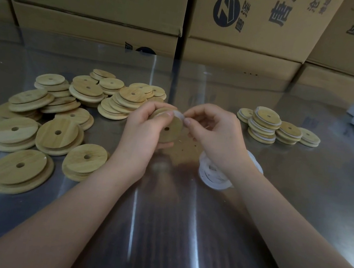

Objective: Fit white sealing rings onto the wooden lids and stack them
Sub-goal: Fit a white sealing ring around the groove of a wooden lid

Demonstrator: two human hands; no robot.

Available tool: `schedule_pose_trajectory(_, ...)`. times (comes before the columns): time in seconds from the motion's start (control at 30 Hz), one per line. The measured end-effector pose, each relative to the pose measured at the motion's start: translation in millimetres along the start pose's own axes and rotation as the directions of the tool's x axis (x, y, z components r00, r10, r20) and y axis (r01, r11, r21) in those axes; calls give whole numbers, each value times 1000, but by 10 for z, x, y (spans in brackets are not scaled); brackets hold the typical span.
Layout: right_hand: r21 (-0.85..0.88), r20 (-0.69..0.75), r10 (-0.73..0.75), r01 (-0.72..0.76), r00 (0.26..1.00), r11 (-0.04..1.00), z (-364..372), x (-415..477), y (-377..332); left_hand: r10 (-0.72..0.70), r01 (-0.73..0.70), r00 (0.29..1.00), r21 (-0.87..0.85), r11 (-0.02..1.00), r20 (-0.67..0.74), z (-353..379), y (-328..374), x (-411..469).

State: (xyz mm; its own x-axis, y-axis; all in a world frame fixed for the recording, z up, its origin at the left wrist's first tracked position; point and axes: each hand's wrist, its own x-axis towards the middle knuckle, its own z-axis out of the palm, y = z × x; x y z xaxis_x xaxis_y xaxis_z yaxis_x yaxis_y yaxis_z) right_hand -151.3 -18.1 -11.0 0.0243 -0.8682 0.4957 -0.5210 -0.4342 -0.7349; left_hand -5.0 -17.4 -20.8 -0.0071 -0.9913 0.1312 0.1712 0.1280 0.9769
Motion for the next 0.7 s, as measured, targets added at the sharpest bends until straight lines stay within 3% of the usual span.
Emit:
schedule_pose_trajectory(0.27, 182, 29, 113, -116, 993, 976, -17, 21, -2, -76, 79, 997, -106, 991, 26, -9, 4, 22)
schedule_pose_trajectory(0.7, 226, 80, 147, -161, 986, 961, -24, 26, 9, -74, 76, 996, -67, 995, 40, -1, 6, 40)
